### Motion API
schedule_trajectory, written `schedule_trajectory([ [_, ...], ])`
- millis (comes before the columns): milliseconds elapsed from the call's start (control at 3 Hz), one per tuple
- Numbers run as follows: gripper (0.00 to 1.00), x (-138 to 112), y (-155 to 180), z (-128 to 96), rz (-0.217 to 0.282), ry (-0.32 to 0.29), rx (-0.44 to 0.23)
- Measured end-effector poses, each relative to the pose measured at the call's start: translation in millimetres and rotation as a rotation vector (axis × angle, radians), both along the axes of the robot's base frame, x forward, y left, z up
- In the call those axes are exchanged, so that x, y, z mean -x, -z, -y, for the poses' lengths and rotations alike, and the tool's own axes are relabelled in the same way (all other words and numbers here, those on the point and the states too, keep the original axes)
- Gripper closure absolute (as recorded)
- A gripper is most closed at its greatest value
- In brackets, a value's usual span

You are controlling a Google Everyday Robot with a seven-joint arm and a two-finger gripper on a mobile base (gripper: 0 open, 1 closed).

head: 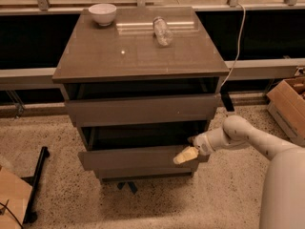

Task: Open middle drawer

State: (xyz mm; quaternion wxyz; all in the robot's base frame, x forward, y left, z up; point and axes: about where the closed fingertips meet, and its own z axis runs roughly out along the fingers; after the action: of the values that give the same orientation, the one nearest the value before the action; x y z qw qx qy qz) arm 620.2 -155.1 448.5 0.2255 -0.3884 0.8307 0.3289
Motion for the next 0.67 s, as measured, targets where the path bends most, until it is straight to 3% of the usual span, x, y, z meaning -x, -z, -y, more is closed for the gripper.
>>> schedule_trajectory([
  [333, 0.42, 2.2, 3.6, 1.9, -0.022, 0.004, -0.004],
  [667, 0.73, 2.2, 2.5, 1.9, -0.022, 0.004, -0.004],
])
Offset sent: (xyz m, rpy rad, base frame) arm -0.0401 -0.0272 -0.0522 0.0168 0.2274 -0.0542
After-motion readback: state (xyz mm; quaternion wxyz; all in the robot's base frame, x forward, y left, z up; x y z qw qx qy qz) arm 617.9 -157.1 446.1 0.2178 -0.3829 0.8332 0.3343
